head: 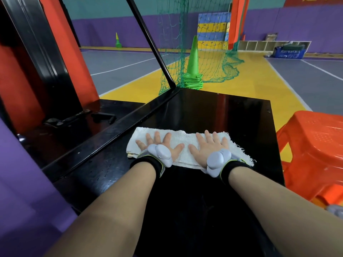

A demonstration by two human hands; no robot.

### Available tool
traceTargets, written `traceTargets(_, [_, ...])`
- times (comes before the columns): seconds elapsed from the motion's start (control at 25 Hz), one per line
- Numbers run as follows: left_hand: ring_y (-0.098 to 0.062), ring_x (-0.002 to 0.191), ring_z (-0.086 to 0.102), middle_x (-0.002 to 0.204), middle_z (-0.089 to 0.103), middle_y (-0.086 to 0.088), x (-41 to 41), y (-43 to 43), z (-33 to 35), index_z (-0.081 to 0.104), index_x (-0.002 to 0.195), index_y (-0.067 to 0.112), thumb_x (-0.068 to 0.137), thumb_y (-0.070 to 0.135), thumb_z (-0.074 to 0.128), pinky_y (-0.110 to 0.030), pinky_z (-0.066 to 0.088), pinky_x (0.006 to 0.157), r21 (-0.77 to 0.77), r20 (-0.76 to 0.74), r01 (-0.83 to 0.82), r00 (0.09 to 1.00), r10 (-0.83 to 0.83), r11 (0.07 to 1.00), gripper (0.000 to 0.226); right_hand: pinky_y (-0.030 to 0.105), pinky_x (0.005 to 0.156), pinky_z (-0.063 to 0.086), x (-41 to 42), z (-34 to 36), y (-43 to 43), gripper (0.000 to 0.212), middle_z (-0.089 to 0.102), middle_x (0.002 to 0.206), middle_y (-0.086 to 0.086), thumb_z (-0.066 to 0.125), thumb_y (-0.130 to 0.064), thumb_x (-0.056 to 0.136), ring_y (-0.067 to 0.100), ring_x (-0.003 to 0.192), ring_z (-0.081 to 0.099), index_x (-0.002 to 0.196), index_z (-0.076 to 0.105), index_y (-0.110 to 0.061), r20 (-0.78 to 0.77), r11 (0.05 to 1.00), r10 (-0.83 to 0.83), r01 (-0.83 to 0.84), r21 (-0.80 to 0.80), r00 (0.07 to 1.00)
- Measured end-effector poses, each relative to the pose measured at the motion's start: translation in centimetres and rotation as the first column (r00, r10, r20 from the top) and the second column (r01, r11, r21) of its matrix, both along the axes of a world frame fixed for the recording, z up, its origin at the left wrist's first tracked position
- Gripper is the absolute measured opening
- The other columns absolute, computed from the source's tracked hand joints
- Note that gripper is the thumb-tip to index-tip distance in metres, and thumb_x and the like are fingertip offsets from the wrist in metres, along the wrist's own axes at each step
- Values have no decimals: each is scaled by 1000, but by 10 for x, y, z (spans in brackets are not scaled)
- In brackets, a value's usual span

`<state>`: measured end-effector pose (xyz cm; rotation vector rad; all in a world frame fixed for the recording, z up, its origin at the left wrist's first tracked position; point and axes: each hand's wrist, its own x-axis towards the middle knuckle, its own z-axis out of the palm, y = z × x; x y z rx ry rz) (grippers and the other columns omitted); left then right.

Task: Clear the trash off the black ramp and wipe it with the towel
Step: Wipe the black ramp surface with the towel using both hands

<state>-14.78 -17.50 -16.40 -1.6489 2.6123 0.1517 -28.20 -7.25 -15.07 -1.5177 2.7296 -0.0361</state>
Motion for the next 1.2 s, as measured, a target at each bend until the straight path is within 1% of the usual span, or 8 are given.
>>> traceTargets(0.16, [-34,144,-12,160,-8,0,0,1,1,-2,147,42,71,86,6,-66,-13,102,13,-17,-7,1000,7,1000,88,50,117,1,4,3,4,67,3,161,2,15,-61,91,25,147,0,151,11,-32,6,999,-4,5,-32,1000])
traceTargets(0.44, [-33,144,-12,160,-9,2,1,2,3,-4,146,44,71,86,6,-66,-12,103,25,-14,-8,1000,8,1000,87,52,116,-2,22,5,30,66,1,161,1,13,-61,91,26,147,-2,151,8,-35,-12,998,-68,68,-4,998])
traceTargets(0.76, [-34,143,-13,160,-9,0,0,0,0,-3,147,42,70,86,6,-67,-15,101,19,-25,1,1000,-1,1000,89,54,115,1,19,5,26,63,7,161,3,14,-58,92,28,146,2,150,13,-33,-20,998,-45,44,-40,999])
traceTargets(1.0, [-35,144,-11,160,-8,0,-1,1,2,-2,147,41,73,85,7,-67,-12,102,6,-9,5,1000,-5,1000,87,53,116,-1,16,11,22,62,4,161,2,14,-57,94,27,147,-1,151,8,-33,1,999,-38,38,14,999])
traceTargets(1.2, [-35,144,-11,160,-8,0,-3,-3,1,-2,147,42,71,86,5,-68,-11,102,3,-8,5,1000,-5,1000,88,52,116,1,11,18,15,61,2,161,1,15,-55,95,26,147,-1,151,8,-33,20,999,-12,11,53,1000])
